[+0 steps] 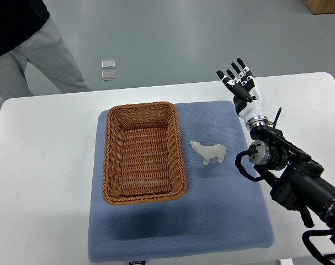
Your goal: Place white bear in brown basket with right hand
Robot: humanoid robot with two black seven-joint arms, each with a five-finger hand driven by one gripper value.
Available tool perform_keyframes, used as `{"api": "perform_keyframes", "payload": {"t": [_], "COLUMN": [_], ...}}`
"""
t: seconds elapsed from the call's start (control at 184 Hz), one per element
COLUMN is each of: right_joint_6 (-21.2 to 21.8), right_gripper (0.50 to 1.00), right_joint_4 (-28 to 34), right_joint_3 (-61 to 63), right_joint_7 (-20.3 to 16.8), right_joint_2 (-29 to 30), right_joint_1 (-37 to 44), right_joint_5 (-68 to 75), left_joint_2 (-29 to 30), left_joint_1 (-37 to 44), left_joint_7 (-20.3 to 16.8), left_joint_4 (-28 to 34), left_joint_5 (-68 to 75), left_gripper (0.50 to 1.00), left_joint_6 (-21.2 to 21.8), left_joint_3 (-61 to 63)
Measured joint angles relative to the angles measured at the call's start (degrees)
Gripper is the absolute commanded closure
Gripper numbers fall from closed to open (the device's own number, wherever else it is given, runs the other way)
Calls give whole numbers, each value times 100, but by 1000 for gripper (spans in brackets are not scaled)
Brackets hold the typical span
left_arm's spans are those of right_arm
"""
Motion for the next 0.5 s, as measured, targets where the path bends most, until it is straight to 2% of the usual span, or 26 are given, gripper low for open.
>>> {"api": "perform_keyframes", "payload": {"t": [0.501], "right_joint_6": [-1], "right_gripper": [579], "right_joint_4": [0], "right_joint_3": [-7], "right_joint_7": [2], "right_joint_2": [0], "right_joint_1": [-3], "right_joint_5": [0], "left_joint_2": [0], "left_joint_1": [-35], "left_joint_7": [0], "left_joint_4": [56], "left_joint_5": [-11], "left_gripper": [500], "left_joint_6": [62], "left_joint_3": [24]}}
